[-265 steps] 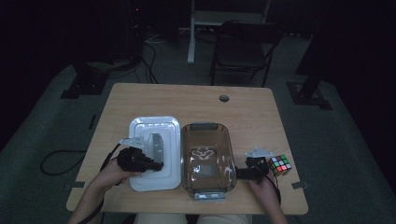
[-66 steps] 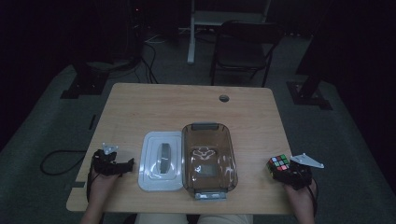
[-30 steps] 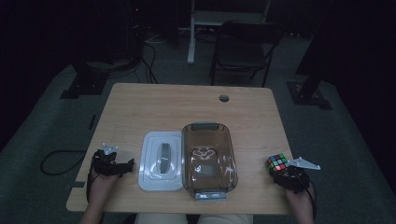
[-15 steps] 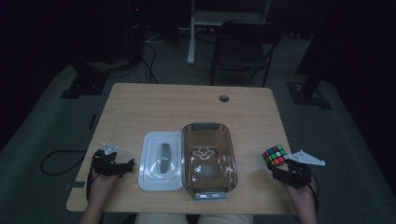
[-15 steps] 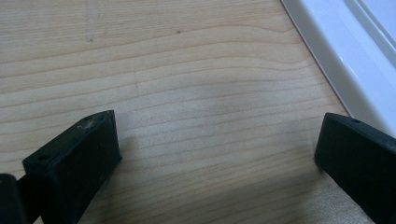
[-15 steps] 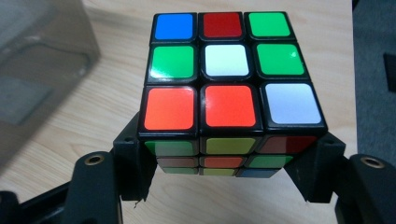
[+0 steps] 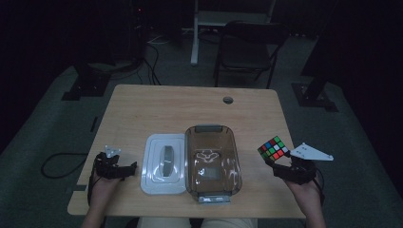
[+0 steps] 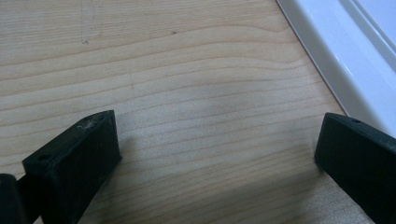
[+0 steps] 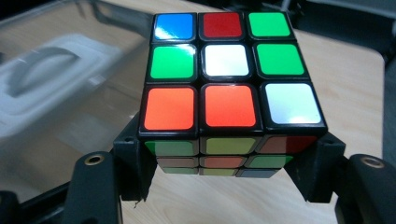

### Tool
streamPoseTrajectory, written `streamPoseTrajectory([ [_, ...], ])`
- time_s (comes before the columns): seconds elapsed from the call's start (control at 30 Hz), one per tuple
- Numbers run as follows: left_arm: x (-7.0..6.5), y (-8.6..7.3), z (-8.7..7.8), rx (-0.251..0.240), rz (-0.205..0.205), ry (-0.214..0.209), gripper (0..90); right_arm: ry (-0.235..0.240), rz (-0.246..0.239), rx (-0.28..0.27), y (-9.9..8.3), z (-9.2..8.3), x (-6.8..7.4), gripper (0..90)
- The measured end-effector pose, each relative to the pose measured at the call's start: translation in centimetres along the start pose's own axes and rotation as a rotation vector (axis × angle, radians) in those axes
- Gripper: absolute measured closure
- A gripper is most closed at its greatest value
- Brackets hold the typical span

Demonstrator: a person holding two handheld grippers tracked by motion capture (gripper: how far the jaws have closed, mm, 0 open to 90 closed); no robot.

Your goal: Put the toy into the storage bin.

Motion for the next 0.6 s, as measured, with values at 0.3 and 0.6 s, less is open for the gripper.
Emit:
streamPoseTrajectory([
  [0.3, 0.0, 0.0, 0.0, 0.000, 0.000, 0.000, 0.7, 0.126, -0.132, 0.040, 3.3, 0.7, 2.6, 34.0],
  [0.6, 0.0, 0.0, 0.0, 0.000, 0.001, -0.001, 0.7, 0.343, -0.248, 0.094, 5.1, 2.5, 5.9, 34.0],
])
Point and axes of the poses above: each handheld gripper's, and its own axes: z roughly forward along the jaws, y roughly out of its top, x roughly to its left, the point moved 4 cm from there along z, roughly forward along the jaws, and after that the axes turned 15 degrees about y, right-handed, at the moved point
